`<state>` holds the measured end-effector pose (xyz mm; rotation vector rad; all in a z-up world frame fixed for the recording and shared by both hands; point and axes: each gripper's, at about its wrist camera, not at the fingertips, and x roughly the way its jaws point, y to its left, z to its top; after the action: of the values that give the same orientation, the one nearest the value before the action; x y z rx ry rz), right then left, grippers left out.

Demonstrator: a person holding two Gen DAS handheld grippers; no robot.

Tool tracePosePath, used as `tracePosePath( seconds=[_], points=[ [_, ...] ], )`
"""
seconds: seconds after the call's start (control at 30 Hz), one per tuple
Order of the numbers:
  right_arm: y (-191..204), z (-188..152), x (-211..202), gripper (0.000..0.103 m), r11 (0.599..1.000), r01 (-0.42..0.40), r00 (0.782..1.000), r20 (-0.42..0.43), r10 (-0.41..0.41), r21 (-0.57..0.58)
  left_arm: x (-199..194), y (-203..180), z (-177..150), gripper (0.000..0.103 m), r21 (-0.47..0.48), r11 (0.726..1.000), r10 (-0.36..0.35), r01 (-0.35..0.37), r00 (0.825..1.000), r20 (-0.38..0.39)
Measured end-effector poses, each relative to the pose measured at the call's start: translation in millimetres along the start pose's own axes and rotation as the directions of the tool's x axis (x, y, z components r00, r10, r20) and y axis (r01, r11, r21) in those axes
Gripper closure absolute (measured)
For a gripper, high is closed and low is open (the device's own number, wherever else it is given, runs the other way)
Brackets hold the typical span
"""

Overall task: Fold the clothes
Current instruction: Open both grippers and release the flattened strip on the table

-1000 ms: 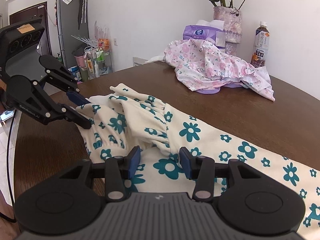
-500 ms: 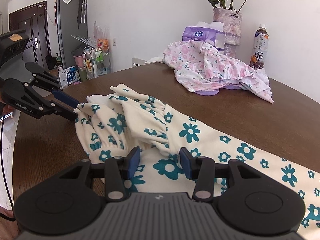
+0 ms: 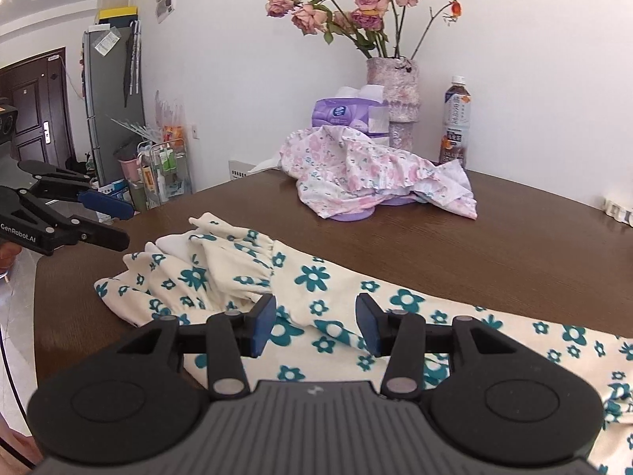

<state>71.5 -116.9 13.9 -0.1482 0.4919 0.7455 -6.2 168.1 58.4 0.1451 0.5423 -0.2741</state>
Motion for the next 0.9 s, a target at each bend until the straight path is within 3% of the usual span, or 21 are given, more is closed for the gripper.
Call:
tracePosePath(
  seconds=[0.13,0.23,0.27,0.4,0.53,0.77,0.9],
  points=[
    [-15,-9,-10,0.057,0.998,0.051,0.999,-0.009,-0.05,0.033,29,-27,16,0.054,-0.011,0.999,-0.04,0.04,0.997,0.063],
    [-28,-14,-15,0.058,0.994,0.09,0.996,-0.01,-0.09,0.055,53,-55,25,0.077,0.06,0.997,-0.048,0.044,0.996,0.071],
    [-32,-14,-17,0.061,0.993,0.098,0.995,-0.007,-0.098,0.059,62,-65,28,0.079,0.088,0.995,-0.058,0.052,0.996,0.068],
    [-49,-16,-21,0.071,0.987,0.15,0.989,-0.014,-0.15,0.049,89,-84,28,0.08,0.119,0.992,-0.049,0.048,0.999,0.003],
    [-74,-20,-27,0.072,0.976,0.215,0.976,-0.042,-0.214,0.03,103,-63,15,0.078,0.021,1.0,-0.007,0.008,0.997,-0.078],
    [-123,-38,-36,0.072,0.948,0.311,0.946,-0.12,-0.302,0.062,99,-49,1,0.078,-0.067,0.998,-0.018,0.013,0.996,-0.083],
    [-135,-48,-42,0.071,0.948,0.308,0.946,-0.135,-0.295,0.083,98,-50,0,0.078,-0.085,0.996,-0.017,0.01,0.997,-0.08]
  ],
)
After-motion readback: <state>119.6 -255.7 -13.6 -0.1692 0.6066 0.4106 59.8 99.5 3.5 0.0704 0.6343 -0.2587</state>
